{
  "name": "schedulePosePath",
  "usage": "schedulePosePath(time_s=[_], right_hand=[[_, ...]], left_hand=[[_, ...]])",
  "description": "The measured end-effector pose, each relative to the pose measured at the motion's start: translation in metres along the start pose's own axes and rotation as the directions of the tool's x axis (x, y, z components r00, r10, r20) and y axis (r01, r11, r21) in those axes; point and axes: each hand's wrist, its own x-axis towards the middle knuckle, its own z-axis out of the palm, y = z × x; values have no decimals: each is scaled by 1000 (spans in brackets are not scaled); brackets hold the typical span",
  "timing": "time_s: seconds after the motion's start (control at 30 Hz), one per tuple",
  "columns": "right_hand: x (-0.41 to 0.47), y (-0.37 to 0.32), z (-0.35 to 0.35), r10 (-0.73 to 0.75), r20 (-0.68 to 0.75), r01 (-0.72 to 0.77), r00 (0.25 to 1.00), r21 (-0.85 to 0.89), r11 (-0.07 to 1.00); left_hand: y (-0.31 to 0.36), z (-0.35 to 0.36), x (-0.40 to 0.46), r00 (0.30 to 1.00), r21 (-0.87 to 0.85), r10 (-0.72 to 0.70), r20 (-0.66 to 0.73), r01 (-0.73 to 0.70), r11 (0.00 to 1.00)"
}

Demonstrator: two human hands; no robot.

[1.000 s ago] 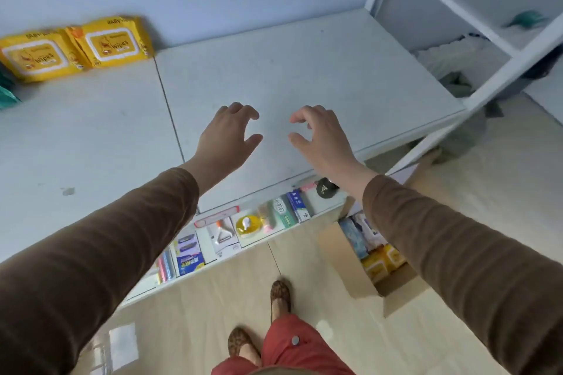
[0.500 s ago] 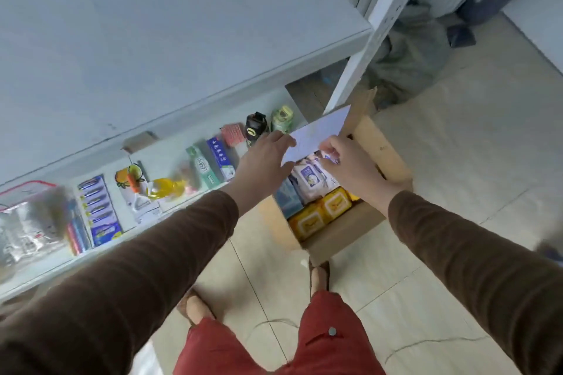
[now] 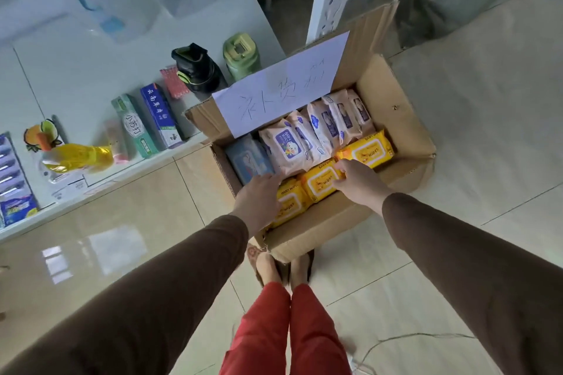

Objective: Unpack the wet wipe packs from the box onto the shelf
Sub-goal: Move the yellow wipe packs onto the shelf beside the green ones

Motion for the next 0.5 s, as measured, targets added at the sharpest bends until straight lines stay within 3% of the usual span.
schedulePosePath(time_s=[0.13, 0.3, 0.5], right_hand=[[54, 23, 27, 67, 86, -63, 994, -52, 997], [106, 50, 62, 190, 126, -188, 974, -31, 982], [137, 70, 93, 255, 163, -276, 953, 127, 953]], left_hand=[[-8, 54, 37, 993, 26, -89, 81, 87, 996], [-14, 102, 68, 988, 15, -135, 72, 134, 991], [-24, 134, 81, 970, 18, -188, 151, 188, 982]])
